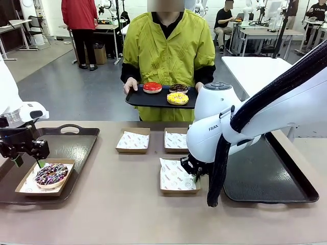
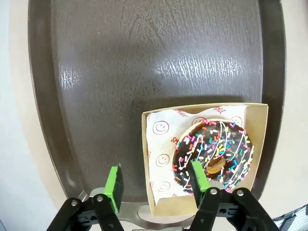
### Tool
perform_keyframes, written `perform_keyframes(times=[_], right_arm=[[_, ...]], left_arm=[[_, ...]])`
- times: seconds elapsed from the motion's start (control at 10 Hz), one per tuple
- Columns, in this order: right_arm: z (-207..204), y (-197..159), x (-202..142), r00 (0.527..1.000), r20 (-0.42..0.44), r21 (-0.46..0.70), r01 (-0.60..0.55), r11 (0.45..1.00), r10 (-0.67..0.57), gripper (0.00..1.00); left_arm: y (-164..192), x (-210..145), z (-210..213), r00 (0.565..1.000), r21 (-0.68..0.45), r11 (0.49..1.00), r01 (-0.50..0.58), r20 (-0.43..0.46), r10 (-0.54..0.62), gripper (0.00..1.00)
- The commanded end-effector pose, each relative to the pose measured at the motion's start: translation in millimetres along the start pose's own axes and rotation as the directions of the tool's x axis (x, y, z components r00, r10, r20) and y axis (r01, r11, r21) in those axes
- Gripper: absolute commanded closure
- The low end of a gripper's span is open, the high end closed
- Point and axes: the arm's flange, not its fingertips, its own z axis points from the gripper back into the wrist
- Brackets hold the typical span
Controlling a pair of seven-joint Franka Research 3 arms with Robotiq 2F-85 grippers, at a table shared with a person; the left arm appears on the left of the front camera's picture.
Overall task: Individually package the donuts and arrange them on the tray.
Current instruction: Place the picked Paper togo box on the Handle tray while simultaneously picking up another Paper togo box from the table with the other hand.
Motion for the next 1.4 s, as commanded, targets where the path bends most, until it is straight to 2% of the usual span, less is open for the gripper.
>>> perform_keyframes(times=[0.0,0.1,0.2,0.4,0.6,0.8,1.0,1.1,1.3], right_arm=[[-1.8,1.6,1.3,1.0,-0.001,0.029,0.013,0.999,-0.013,1.0],[0.0,2.7,1.7,1.0,-0.002,0.026,0.014,1.0,-0.014,1.0],[4.8,5.3,0.8,1.0,-0.003,0.022,0.019,1.0,-0.019,1.0],[29.3,10.0,-3.8,1.0,-0.023,0.027,0.016,1.0,-0.015,1.0],[83.1,12.4,-3.9,1.0,-0.002,0.024,0.007,1.0,-0.007,1.0],[133.5,12.1,3.3,1.0,0.021,0.029,0.018,0.999,-0.018,1.0],[174.4,14.2,20.6,0.999,0.019,0.021,0.03,0.999,-0.031,1.0],[186.1,17.3,31.9,0.999,0.007,0.013,0.041,0.999,-0.041,1.0],[196.5,29.0,60.3,0.998,-0.034,-0.023,0.06,0.998,-0.061,1.0]], left_arm=[[-1.5,-10.9,1.3,1.0,-0.027,1.0,-0.012,0.01,0.012,0.0],[0.1,-11.9,3.5,1.0,-0.034,0.999,-0.013,0.01,0.013,0.13],[2.8,-12.5,6.4,1.0,-0.05,0.999,-0.013,0.011,0.014,0.0],[10.6,-15.6,17.1,0.999,-0.116,0.993,0.008,0.033,-0.004,0.0],[33.2,-27.5,45.7,0.999,-0.277,0.961,0.024,0.053,-0.01,0.0],[63.7,-37.9,70.4,0.996,-0.48,0.877,0.037,0.09,0.007,0.0],[99.7,-47.4,86.0,0.992,-0.664,0.747,0.037,0.115,0.053,0.0],[118.1,-50.2,87.7,0.99,-0.733,0.681,0.006,0.1,0.099,0.0],[158.6,-48.9,86.7,0.977,-0.81,0.574,-0.117,0.008,0.212,0.0]])
